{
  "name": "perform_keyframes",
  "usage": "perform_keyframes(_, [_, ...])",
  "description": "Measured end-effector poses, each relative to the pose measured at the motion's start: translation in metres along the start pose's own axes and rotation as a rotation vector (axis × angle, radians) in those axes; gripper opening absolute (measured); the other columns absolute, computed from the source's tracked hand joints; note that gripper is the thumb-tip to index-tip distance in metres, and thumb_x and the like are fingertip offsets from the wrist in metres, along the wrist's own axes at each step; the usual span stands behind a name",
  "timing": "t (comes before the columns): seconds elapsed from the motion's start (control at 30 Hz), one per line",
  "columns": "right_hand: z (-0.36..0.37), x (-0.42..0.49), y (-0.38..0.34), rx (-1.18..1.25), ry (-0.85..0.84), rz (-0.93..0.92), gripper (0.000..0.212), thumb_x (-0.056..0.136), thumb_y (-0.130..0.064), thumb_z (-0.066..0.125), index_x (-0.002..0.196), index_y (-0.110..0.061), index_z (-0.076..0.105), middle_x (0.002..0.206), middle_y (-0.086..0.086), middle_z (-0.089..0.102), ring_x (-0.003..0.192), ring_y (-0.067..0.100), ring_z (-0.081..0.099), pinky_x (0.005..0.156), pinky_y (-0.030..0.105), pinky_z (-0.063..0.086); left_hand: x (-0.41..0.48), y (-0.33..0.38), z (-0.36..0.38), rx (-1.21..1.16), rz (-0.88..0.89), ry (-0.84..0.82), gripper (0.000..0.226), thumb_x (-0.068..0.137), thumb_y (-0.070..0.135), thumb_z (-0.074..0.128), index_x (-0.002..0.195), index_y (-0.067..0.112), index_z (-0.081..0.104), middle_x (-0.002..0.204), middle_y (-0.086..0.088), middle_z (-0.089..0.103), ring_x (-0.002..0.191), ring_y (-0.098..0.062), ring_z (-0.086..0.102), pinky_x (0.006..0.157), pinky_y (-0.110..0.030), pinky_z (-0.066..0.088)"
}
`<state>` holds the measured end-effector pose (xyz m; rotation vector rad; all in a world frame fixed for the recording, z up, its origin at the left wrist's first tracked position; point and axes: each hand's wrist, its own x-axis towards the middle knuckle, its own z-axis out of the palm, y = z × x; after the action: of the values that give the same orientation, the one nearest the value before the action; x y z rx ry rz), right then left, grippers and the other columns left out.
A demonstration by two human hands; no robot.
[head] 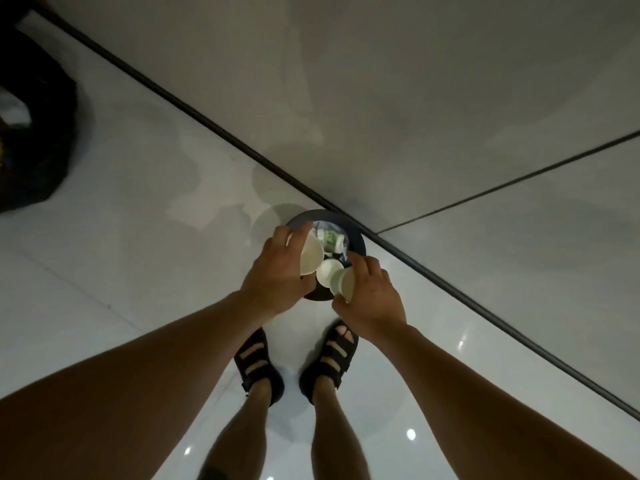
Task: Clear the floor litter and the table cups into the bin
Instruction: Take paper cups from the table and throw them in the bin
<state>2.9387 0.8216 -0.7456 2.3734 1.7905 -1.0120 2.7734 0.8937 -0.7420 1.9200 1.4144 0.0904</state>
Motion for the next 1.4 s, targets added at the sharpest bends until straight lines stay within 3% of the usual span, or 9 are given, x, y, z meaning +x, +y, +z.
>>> perform_keyframes(0.13, [0.071, 0.064, 0.033, -0.001, -0.008, 0.022, 0.08, 0.078, -0.038, 0.068, 0.144, -0.024, 0.024, 0.137, 0.002, 0.041, 0.119, 0.024, 0.047, 0.086, 0.032, 0.047, 0.049, -0.045, 0.072, 0.042, 0.077, -0.028, 0.085, 0.075, 0.025, 0.078, 0.146, 0.013, 0.032, 0.137, -0.015, 0.039, 0.121, -0.032, 0.045, 0.09, -0.034, 0.044])
perform_keyframes(0.27, [0.122, 0.094, 0.059, -0.004, -0.003, 0.025, 0.082, 0.077, -0.039, 0.07, 0.145, -0.021, 0.027, 0.135, 0.005, 0.044, 0.117, 0.027, 0.049, 0.084, 0.033, 0.046, 0.067, -0.078, 0.123, 0.095, 0.032, -0.101, 0.087, 0.074, 0.029, 0.077, 0.146, 0.017, 0.03, 0.135, -0.014, 0.039, 0.12, -0.034, 0.043, 0.09, -0.042, 0.047])
perform_keyframes(0.53, [0.147, 0.124, 0.079, -0.161, 0.133, -0.12, 0.083, 0.078, -0.05, 0.067, 0.146, -0.015, 0.033, 0.139, 0.008, 0.048, 0.126, 0.03, 0.046, 0.101, 0.041, 0.041, 0.09, -0.109, 0.154, 0.471, 0.162, 0.003, 0.085, 0.071, 0.04, 0.075, 0.142, 0.014, 0.038, 0.13, -0.017, 0.048, 0.121, -0.035, 0.044, 0.097, -0.045, 0.038])
perform_keyframes(0.67, [0.157, 0.127, 0.088, -0.256, 0.127, -0.201, 0.09, 0.085, -0.062, 0.05, 0.154, -0.012, 0.019, 0.159, 0.011, 0.025, 0.148, 0.029, 0.019, 0.117, 0.046, 0.017, 0.092, -0.121, 0.167, 0.615, 0.214, 0.001, 0.092, 0.077, 0.071, 0.043, 0.147, 0.012, 0.03, 0.147, -0.02, 0.035, 0.137, -0.041, 0.028, 0.106, -0.056, 0.025])
perform_keyframes(0.8, [0.17, 0.128, 0.096, -0.298, 0.09, -0.204, 0.09, 0.091, -0.067, 0.035, 0.156, -0.011, 0.006, 0.164, 0.01, 0.002, 0.151, 0.026, -0.004, 0.12, 0.045, -0.001, 0.092, -0.137, 0.178, 0.632, 0.196, -0.004, 0.098, 0.081, 0.079, 0.022, 0.152, 0.012, 0.011, 0.158, -0.018, 0.011, 0.146, -0.038, 0.002, 0.112, -0.059, 0.008])
perform_keyframes(0.97, [0.163, 0.127, 0.092, -0.284, 0.011, -0.184, 0.099, 0.086, -0.073, 0.036, 0.156, -0.014, -0.003, 0.164, 0.009, -0.005, 0.15, 0.026, -0.012, 0.119, 0.048, -0.004, 0.089, -0.129, 0.164, 0.619, 0.187, -0.062, 0.101, 0.079, 0.082, 0.015, 0.152, 0.014, 0.008, 0.159, -0.018, 0.01, 0.146, -0.038, 0.004, 0.11, -0.061, 0.014])
perform_keyframes(1.17, [0.104, 0.091, 0.076, -0.186, 0.004, -0.074, 0.105, 0.082, -0.074, 0.047, 0.154, -0.021, -0.008, 0.164, 0.005, -0.007, 0.149, 0.024, -0.017, 0.116, 0.052, -0.004, 0.072, -0.075, 0.1, 0.611, 0.145, -0.082, 0.093, 0.08, 0.072, 0.03, 0.152, 0.017, 0.011, 0.159, -0.015, 0.01, 0.146, -0.037, 0.004, 0.109, -0.063, 0.018])
perform_keyframes(1.33, [0.034, 0.041, 0.062, -0.159, -0.03, 0.066, 0.099, 0.086, -0.076, 0.034, 0.151, -0.027, -0.022, 0.158, 0.0, -0.029, 0.142, 0.021, -0.033, 0.116, 0.05, -0.011, 0.045, -0.011, 0.036, 0.609, 0.151, -0.054, 0.086, 0.084, 0.067, 0.03, 0.152, 0.017, 0.017, 0.159, -0.014, 0.013, 0.146, -0.037, 0.006, 0.108, -0.061, 0.021])
perform_keyframes(1.4, [0.005, 0.017, 0.055, -0.14, -0.023, 0.108, 0.097, 0.086, -0.078, 0.028, 0.151, -0.026, -0.022, 0.155, -0.001, -0.033, 0.141, 0.022, -0.035, 0.116, 0.051, -0.011, 0.034, 0.013, 0.014, 0.584, 0.15, -0.078, 0.086, 0.084, 0.07, 0.025, 0.153, 0.021, 0.007, 0.161, -0.01, 0.002, 0.146, -0.034, -0.003, 0.11, -0.06, 0.015])
